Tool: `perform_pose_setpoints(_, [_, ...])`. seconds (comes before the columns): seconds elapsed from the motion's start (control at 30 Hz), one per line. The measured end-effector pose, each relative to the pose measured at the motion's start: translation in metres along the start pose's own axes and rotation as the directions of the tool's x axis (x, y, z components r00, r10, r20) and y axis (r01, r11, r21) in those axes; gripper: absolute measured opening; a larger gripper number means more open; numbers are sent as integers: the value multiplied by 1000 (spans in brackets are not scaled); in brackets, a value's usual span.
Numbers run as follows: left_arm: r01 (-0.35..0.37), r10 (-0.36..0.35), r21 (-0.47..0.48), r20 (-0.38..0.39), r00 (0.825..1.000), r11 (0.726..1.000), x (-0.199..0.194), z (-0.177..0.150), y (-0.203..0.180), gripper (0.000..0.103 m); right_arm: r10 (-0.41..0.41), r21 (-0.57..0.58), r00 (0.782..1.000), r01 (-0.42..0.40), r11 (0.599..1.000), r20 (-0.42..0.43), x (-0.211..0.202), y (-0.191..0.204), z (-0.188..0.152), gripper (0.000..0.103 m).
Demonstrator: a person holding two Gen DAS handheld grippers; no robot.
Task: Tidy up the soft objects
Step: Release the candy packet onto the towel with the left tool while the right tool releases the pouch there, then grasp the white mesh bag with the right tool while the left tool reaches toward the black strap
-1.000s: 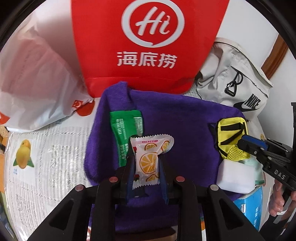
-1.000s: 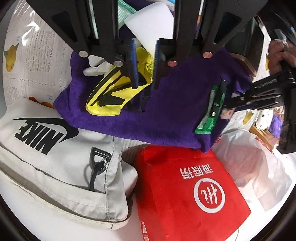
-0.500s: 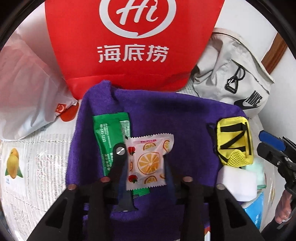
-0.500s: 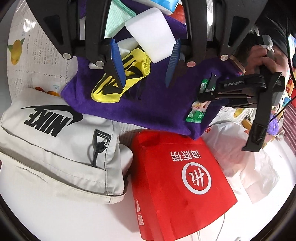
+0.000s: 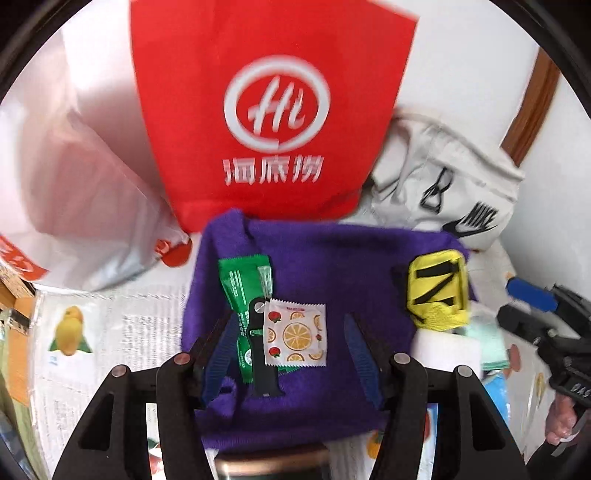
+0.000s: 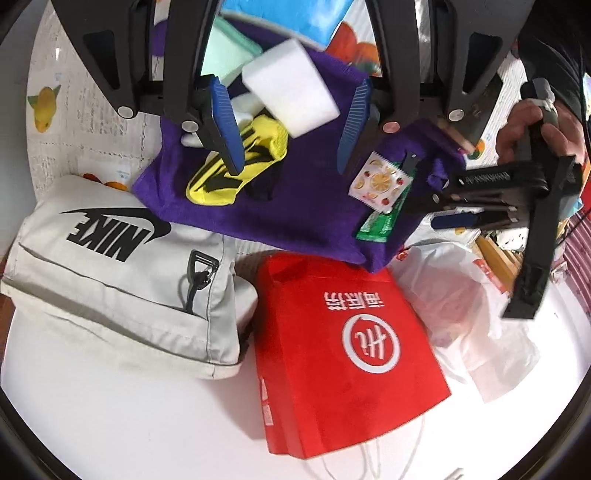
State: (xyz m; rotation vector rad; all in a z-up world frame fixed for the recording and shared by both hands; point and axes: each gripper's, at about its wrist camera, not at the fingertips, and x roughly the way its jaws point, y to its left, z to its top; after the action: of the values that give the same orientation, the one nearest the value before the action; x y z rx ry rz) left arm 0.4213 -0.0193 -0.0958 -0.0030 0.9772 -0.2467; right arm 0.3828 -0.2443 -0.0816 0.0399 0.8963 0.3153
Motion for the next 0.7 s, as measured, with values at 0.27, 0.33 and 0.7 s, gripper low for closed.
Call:
perform_pose_setpoints(0.27, [-8, 5, 41, 70, 998, 999, -93, -26, -7, 57, 32, 12, 997, -33, 999, 65, -64, 25, -39, 55])
perform_pose_setpoints(0.33, [-4, 2, 29, 79, 997, 1000, -113, -41, -4, 57, 32, 13, 996, -33, 999, 79, -81, 34, -55, 59])
perform_pose_setpoints(0.7, [4, -4, -5, 60, 998, 1000, -161, -131, 12, 57, 59, 25, 998, -59, 998, 8, -116, 84, -141, 59])
